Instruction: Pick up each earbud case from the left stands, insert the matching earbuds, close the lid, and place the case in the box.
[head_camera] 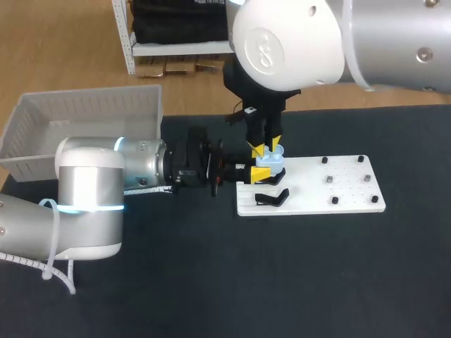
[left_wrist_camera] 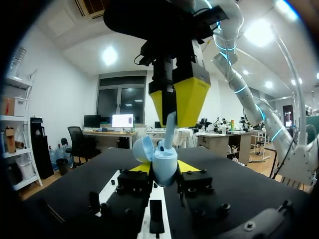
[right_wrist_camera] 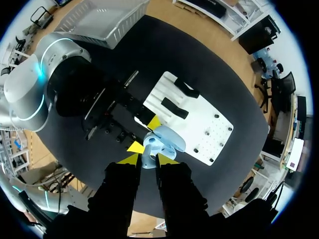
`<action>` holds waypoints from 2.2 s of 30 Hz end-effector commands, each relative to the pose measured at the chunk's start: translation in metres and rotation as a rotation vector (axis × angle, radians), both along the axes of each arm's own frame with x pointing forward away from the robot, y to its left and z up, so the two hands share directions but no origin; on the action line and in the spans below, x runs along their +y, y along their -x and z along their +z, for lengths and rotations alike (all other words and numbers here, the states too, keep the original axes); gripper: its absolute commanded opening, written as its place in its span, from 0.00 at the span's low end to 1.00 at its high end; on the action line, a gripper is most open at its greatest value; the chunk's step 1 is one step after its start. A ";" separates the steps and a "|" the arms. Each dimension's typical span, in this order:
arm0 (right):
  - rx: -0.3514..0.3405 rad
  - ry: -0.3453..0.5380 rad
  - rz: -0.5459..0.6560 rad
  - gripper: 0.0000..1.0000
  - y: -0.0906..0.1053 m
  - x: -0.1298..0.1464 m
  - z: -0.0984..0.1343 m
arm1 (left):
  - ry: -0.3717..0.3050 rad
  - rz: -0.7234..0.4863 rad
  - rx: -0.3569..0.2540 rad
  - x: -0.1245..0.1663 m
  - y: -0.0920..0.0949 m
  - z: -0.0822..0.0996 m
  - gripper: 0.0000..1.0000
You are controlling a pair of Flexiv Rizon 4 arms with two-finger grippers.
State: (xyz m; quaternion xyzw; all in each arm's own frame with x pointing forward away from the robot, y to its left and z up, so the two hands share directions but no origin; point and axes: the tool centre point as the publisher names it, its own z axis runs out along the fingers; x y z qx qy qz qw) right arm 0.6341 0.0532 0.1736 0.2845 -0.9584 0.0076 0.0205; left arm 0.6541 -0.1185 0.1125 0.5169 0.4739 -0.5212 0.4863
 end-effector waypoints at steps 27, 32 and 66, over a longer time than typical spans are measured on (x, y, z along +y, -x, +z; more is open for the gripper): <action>-0.003 -0.005 -0.015 0.00 -0.004 -0.001 -0.009 | 0.003 0.005 -0.003 0.000 0.001 -0.001 0.00; 0.000 -0.002 -0.013 0.00 -0.005 -0.001 -0.011 | 0.003 0.005 -0.003 0.000 0.001 -0.001 0.00; 0.008 -0.063 -0.029 1.00 0.000 -0.003 -0.008 | 0.003 0.005 -0.003 0.000 0.001 -0.001 0.00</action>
